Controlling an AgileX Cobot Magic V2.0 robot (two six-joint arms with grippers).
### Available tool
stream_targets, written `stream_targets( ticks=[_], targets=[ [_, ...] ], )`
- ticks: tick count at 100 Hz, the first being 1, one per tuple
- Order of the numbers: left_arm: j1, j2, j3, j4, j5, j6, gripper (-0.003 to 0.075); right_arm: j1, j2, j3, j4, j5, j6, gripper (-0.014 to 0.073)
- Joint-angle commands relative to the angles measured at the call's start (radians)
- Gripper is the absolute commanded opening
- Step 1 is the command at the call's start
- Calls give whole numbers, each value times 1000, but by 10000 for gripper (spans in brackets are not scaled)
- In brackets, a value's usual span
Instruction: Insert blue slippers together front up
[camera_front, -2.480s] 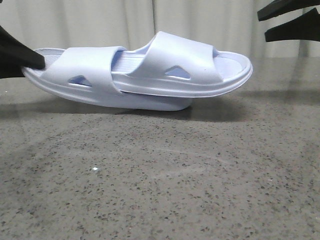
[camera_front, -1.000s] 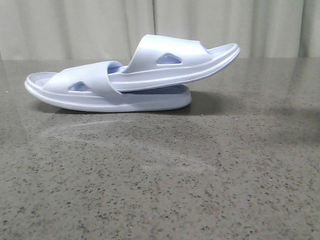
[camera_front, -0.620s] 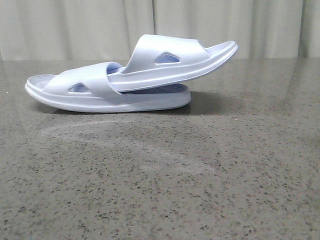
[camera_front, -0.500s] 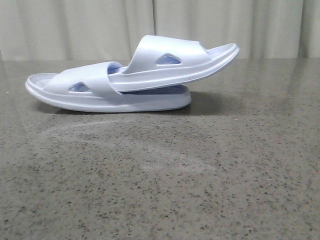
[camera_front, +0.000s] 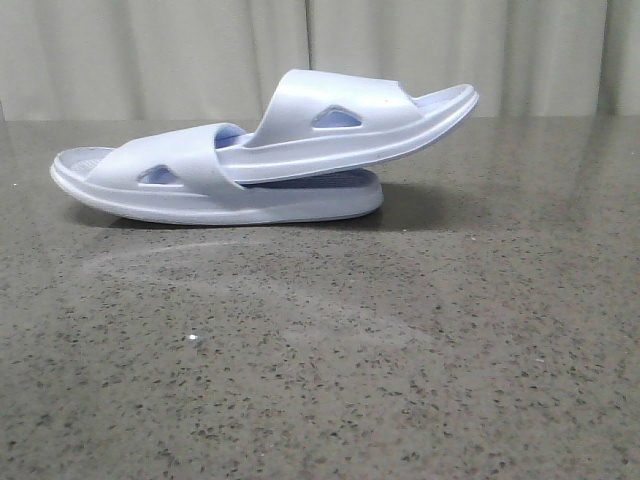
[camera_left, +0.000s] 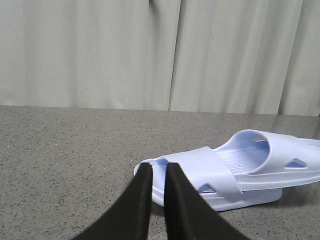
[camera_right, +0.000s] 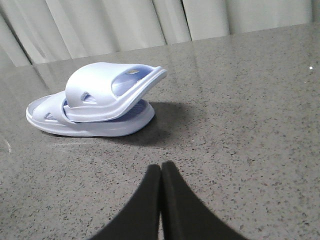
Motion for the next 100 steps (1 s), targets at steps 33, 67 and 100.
stream_targets(
  ticks=[33,67,100],
  targets=[
    [-10,8,-29,-38,4,0,15,2,5,-27,34,-16,-15,-78],
    [-10,8,-29,-37,-3,0,15,2,5,-27,34,-16,-15,-78],
    [6,8,-10,626,-156,-725,15,2,5,-27,34,-16,-15,-78]
  ],
)
